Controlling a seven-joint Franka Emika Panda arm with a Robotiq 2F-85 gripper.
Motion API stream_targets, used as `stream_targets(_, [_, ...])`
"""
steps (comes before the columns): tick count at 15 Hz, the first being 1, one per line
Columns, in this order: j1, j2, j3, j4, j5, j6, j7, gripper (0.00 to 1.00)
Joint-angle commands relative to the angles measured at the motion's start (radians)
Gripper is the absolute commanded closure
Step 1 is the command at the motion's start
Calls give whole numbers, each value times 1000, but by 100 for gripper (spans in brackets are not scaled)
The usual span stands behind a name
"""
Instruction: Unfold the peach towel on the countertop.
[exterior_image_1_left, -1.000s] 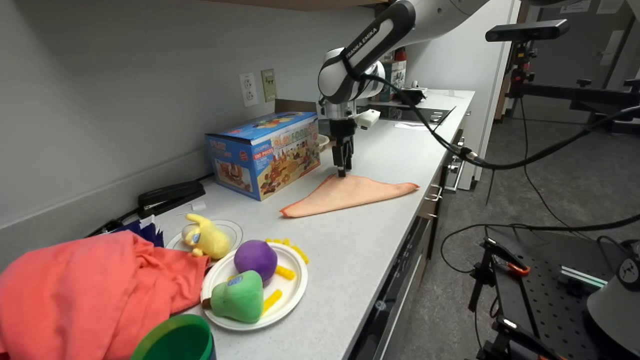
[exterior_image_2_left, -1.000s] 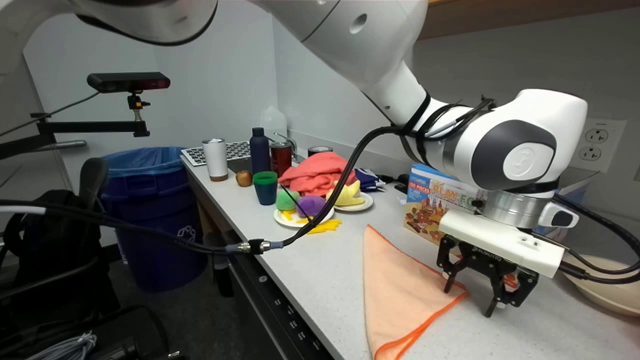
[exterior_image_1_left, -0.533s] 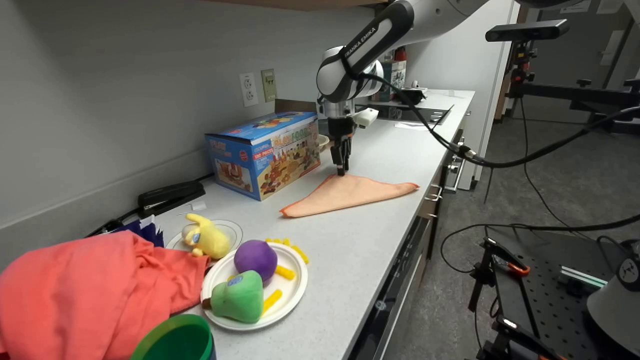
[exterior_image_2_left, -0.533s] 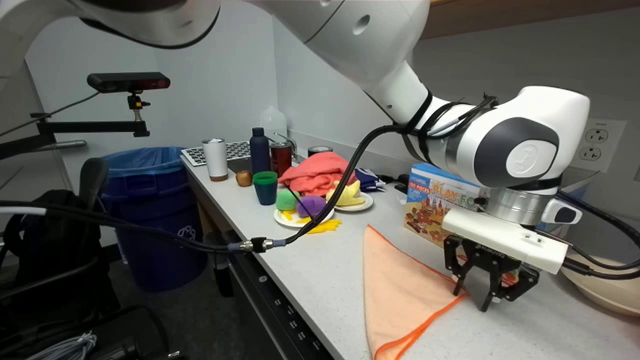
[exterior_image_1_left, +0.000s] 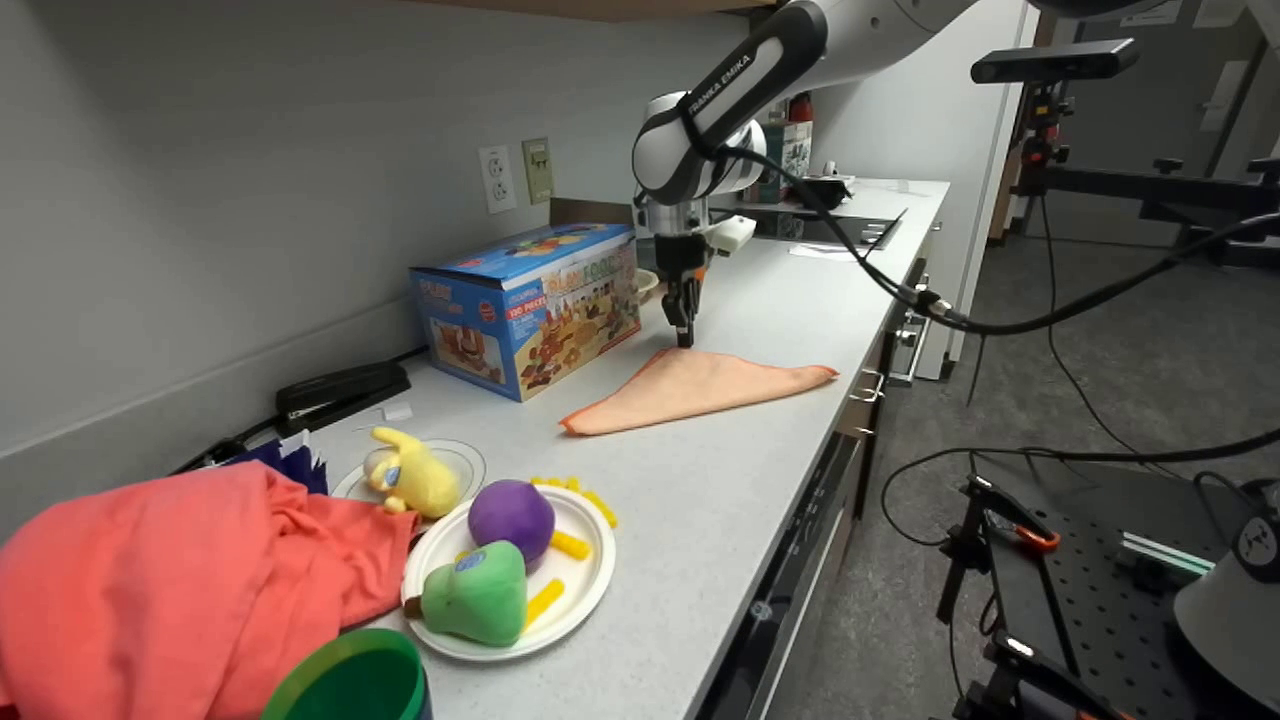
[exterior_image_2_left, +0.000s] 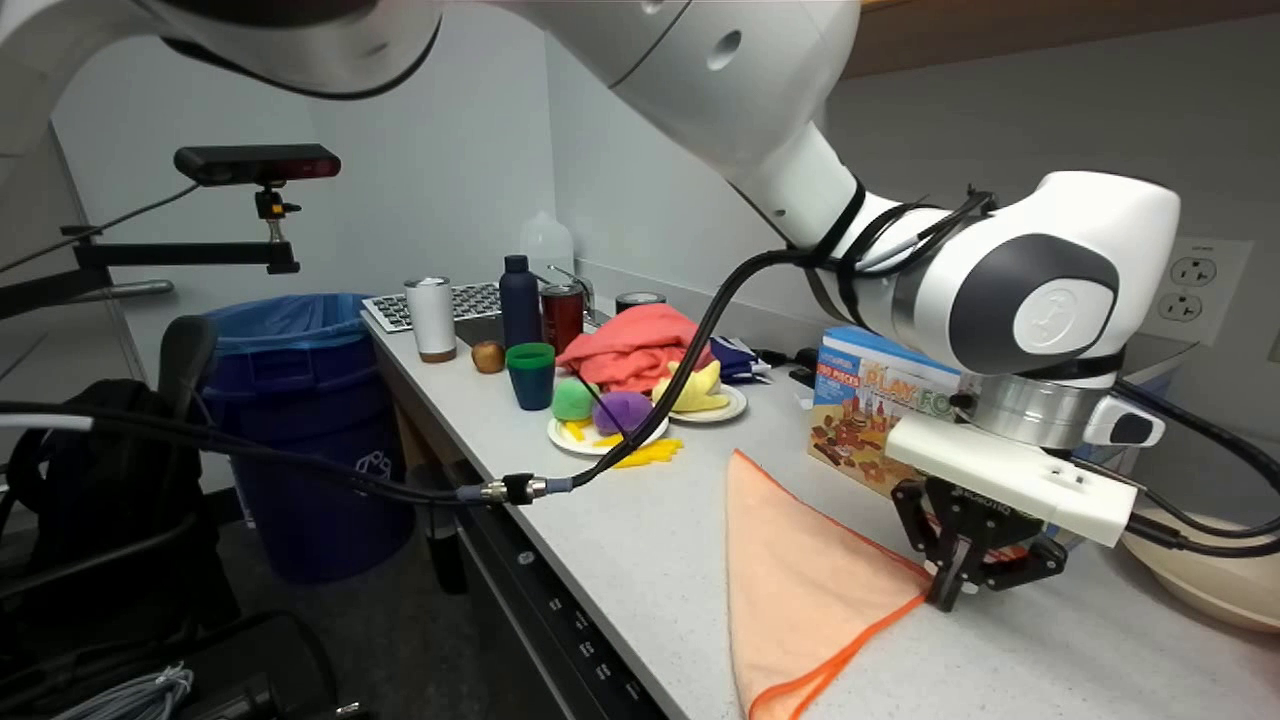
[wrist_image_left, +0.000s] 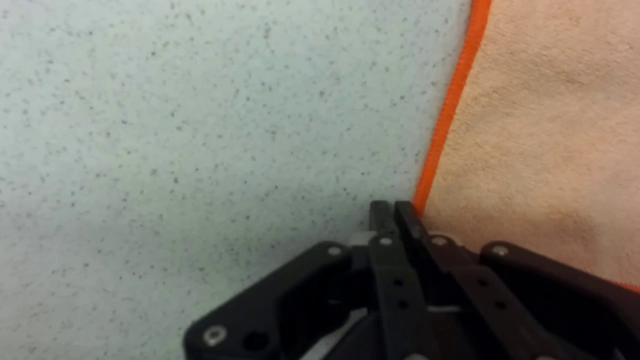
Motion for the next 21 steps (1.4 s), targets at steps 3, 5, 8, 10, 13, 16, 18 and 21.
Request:
stream_targets(3, [1,18,8,31,2,-18,4,44])
stream_targets(5, [2,21,10,33,3,-19,4,29])
stream_targets(8, [7,24,15,35,0,-20,3,5])
stream_targets(10, [8,25,19,37,1,-23,1,0])
stream_targets(13, [10,28,22,39,0,-26,-1,21])
stream_targets(16, [7,30,26,40,5,-29,-4,44])
stream_targets(18, [9,30,28,43,3,-29,-5,45])
stream_targets(21, [12,29,30,41,1,-28,-3,27])
